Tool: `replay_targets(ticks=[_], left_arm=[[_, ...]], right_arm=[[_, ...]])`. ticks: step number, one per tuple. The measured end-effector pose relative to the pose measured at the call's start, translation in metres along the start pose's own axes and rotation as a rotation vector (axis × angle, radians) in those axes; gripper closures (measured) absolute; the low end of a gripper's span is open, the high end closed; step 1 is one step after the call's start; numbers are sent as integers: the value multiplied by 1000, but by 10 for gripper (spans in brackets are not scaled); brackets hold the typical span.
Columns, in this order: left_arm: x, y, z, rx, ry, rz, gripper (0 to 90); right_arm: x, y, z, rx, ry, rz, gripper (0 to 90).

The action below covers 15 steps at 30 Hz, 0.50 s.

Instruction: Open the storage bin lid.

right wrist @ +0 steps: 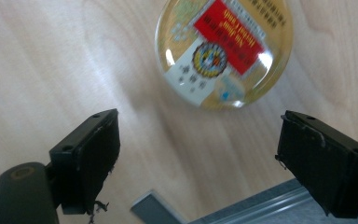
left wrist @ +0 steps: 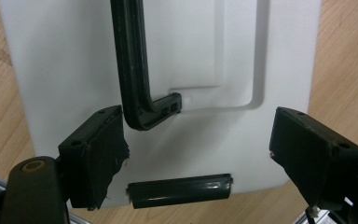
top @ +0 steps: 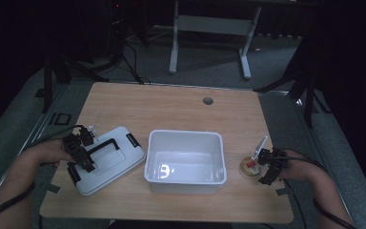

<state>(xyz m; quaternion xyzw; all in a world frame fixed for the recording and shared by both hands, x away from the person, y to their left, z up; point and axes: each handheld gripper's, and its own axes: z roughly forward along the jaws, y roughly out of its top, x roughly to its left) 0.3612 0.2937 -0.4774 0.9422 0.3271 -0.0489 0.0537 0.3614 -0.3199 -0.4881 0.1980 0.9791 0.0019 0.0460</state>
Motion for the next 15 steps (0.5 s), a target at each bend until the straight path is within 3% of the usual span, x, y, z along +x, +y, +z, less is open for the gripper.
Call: replay_targets(ticks=[8, 15], left_arm=[[-2, 4, 0, -2, -11, 11, 176], [-4, 6, -4, 2, -10, 26, 176]], right_arm=[[-7, 23, 11, 33, -2, -25, 124], [-6, 37, 16, 41, -18, -118, 128]])
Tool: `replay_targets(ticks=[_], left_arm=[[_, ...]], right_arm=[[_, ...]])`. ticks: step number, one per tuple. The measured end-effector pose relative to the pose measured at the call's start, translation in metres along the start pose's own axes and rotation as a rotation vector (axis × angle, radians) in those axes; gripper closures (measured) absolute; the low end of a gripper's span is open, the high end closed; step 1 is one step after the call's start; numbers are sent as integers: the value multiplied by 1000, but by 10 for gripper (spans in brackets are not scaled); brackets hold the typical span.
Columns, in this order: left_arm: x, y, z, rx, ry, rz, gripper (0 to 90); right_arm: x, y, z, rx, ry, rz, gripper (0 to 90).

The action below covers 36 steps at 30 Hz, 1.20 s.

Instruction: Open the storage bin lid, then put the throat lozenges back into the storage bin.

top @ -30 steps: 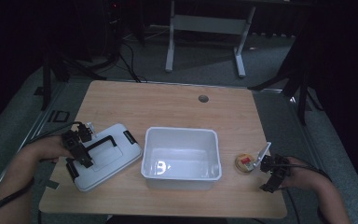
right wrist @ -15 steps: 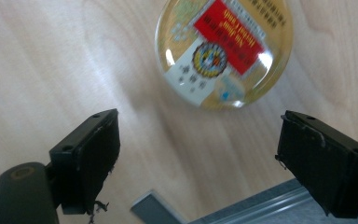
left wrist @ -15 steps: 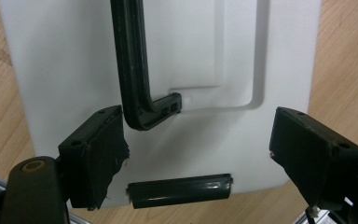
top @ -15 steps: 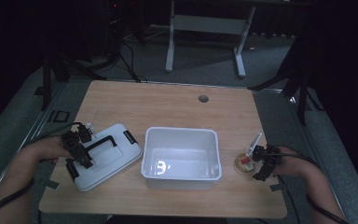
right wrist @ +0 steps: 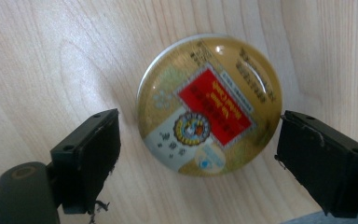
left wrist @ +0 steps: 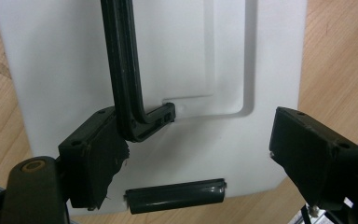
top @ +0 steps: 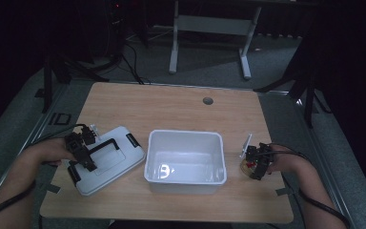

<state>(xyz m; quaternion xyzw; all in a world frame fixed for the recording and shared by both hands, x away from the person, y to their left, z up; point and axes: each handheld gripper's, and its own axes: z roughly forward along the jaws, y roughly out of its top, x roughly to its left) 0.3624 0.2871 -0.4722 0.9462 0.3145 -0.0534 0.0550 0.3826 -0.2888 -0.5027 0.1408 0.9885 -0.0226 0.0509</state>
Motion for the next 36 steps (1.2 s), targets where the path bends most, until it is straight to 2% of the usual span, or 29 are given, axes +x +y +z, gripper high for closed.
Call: replay_targets(ticks=[2, 3, 8, 13, 15, 18, 21, 23, 29, 36], left_arm=[[0, 0, -1, -2, -3, -4, 176], [0, 1, -1, -3, -6, -6, 176], [0, 1, -1, -1, -7, -8, 176], [0, 0, 0, -2, -13, -12, 176], [0, 0, 0, 4, -15, -13, 176], [0, 0, 0, 5, -16, -14, 175], [0, 0, 1, 4, -17, -15, 176], [-1, 0, 2, 5, -19, -15, 176], [-1, -1, 0, 15, -17, -12, 176], [-2, -1, -5, 10, -9, -16, 176]], right_arm=[[1, 2, 1, 5, -3, -8, 127], [2, 5, 2, 15, -13, -32, 111], [0, 10, 7, 31, -65, -27, 111], [-2, 13, 11, 46, -32, -32, 115], [-2, 13, 13, 48, -19, -73, 167], [-1, 13, 14, 49, -24, -116, 195], [-1, 14, 13, 51, -14, -147, 200], [0, 14, 12, 64, -8, -147, 201], [8, 15, -6, 62, -13, -176, 202], [17, 16, -40, 61, -72, -194, 202]])
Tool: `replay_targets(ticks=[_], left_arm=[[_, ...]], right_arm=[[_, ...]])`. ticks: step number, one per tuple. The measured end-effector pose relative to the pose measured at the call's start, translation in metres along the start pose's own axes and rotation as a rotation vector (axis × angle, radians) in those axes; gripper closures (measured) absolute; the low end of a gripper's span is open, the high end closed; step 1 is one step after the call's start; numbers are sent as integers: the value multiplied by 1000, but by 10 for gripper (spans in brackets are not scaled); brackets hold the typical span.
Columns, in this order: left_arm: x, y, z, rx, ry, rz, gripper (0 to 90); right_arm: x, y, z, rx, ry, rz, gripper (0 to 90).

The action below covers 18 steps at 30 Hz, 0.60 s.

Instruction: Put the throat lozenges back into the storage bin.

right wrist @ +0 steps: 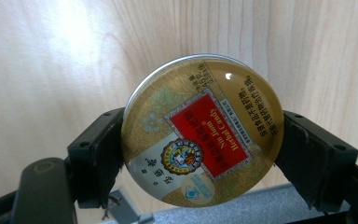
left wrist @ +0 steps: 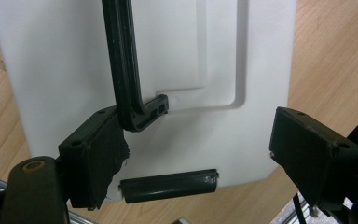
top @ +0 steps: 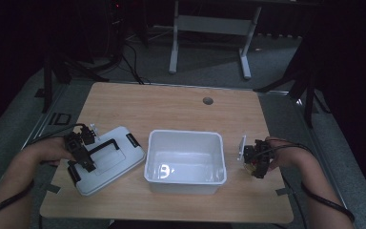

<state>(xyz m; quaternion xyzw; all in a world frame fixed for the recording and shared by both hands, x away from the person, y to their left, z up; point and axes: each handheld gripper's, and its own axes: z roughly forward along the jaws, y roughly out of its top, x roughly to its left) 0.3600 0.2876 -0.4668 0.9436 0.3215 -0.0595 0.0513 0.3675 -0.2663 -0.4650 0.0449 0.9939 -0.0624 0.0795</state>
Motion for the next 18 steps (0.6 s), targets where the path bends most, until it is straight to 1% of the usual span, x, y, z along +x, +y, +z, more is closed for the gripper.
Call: replay_targets(ticks=[2, 5, 11, 18], left_arm=[[-1, 0, -1, 3, 0, 4, 176], [-2, 0, -2, 2, 2, 4, 176], [-3, 1, -3, 2, 3, 8, 176], [-4, 0, -4, 2, 2, 10, 176]], right_arm=[[3, 1, -9, 0, -16, 5, 202], [6, 4, -23, -23, -32, 3, 202], [13, 12, -48, -33, -42, -9, 202], [16, 22, -73, -22, -58, 3, 203]])
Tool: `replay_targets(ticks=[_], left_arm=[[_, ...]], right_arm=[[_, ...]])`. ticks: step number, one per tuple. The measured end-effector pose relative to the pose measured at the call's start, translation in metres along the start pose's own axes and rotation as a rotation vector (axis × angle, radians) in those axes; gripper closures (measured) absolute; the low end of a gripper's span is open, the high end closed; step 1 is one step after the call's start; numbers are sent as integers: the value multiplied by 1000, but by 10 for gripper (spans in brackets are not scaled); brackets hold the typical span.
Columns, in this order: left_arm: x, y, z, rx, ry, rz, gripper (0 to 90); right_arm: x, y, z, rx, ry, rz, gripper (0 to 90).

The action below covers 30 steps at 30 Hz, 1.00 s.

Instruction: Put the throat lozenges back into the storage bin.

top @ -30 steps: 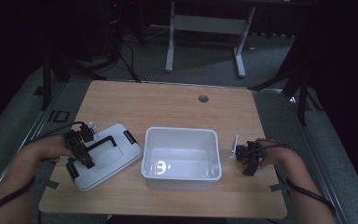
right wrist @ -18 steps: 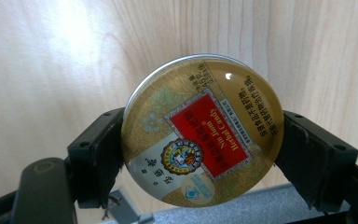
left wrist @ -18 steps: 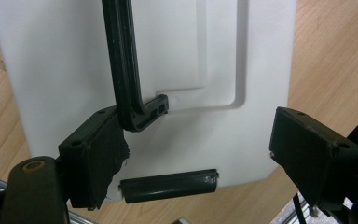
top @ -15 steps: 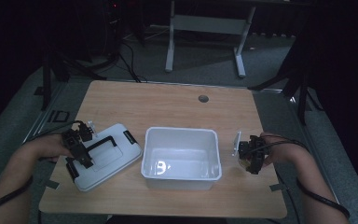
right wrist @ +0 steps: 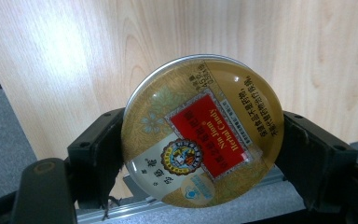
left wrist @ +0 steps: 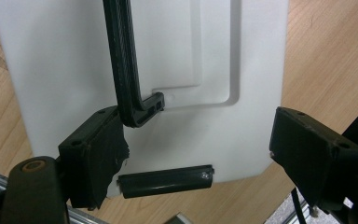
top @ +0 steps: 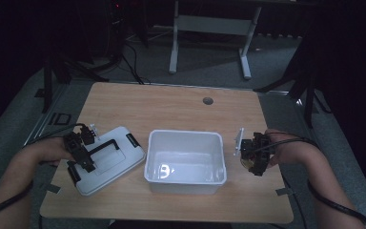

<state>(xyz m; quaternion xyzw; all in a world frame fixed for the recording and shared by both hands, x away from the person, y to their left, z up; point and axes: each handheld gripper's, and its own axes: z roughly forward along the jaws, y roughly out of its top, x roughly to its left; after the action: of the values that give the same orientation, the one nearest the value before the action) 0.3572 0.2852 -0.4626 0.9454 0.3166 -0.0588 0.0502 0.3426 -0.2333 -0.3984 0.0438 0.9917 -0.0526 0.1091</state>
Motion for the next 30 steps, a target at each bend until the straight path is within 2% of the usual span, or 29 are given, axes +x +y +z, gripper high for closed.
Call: replay_targets(ticks=[7, 16, 25, 30], left_arm=[[-1, 2, -1, 8, 3, 9, 176], [-1, 0, 0, 5, 8, 0, 175], [-4, 2, -1, 9, 9, 18, 176], [-4, 3, -2, 13, 7, 19, 176]], right_arm=[[-1, 13, -23, -28, -35, -4, 203], [0, 39, -38, -43, -23, -39, 202], [5, 74, -42, -39, -18, -103, 203], [7, 91, -42, -57, -11, -118, 202]])
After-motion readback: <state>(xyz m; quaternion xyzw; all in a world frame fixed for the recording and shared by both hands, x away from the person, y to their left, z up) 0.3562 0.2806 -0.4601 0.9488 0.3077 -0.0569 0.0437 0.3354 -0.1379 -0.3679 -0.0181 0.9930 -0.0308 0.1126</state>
